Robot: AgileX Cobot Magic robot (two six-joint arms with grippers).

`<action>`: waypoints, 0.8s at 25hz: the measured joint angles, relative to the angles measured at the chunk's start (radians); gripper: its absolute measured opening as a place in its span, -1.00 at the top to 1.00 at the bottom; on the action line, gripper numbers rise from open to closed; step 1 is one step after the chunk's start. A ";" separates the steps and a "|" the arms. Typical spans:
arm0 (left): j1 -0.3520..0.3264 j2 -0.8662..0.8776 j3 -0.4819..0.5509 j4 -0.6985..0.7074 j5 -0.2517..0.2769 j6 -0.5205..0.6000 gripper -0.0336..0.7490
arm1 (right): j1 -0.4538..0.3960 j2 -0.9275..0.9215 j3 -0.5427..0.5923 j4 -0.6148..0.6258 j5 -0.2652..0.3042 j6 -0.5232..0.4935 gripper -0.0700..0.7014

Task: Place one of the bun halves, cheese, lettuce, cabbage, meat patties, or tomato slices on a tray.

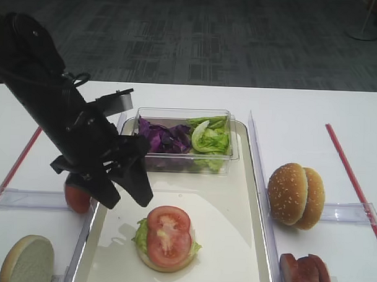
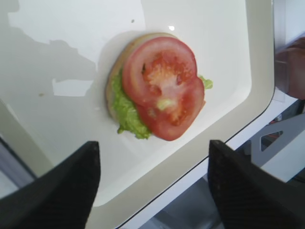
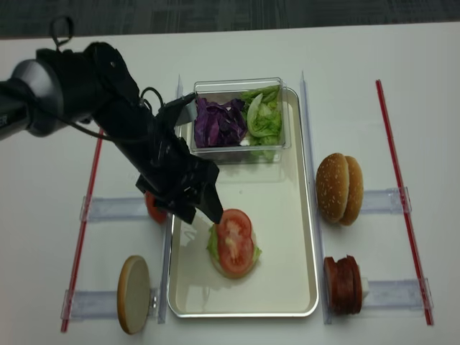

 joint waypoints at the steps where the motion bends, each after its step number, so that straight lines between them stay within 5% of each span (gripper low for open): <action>1: 0.000 -0.007 -0.010 0.023 0.008 -0.015 -0.25 | 0.000 0.000 0.000 0.000 0.000 0.000 -0.48; 20: -0.002 -0.125 -0.087 0.472 0.032 -0.244 -0.25 | 0.000 0.000 0.000 0.000 0.000 0.000 -0.48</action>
